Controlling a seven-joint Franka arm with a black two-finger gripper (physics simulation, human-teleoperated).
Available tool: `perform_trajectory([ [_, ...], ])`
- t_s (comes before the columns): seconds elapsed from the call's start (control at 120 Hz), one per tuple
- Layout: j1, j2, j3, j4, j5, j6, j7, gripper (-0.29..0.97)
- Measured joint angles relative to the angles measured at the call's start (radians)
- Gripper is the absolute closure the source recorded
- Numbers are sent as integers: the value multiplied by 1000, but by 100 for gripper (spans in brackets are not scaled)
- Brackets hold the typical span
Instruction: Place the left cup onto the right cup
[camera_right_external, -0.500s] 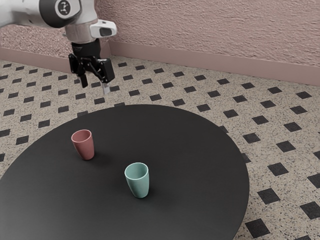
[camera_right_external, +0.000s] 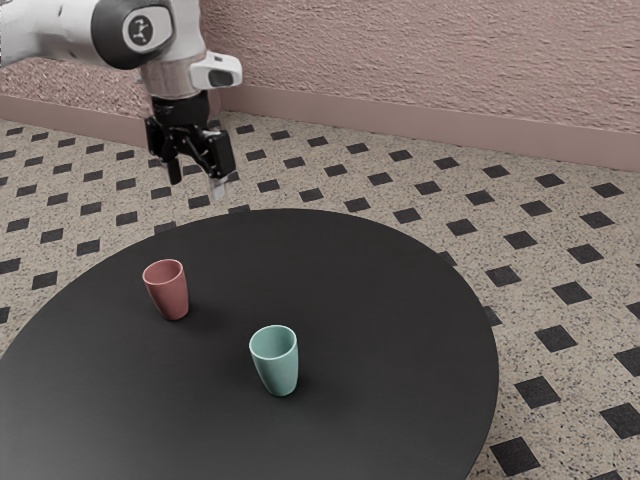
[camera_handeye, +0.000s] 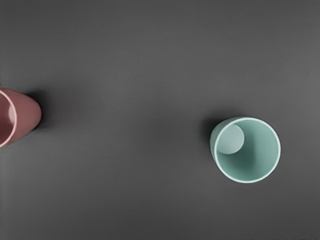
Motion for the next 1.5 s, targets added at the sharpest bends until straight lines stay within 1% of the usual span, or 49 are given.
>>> perform_trajectory([
  [0.25,24,14,5,-90,5,73,7,0],
  [0.508,63,27,13,-137,6,137,13,0],
  [0.808,65,49,15,-199,6,207,17,0],
  [1.1,78,71,25,-227,8,262,20,0],
  [1.5,147,87,25,-252,22,302,29,0],
])
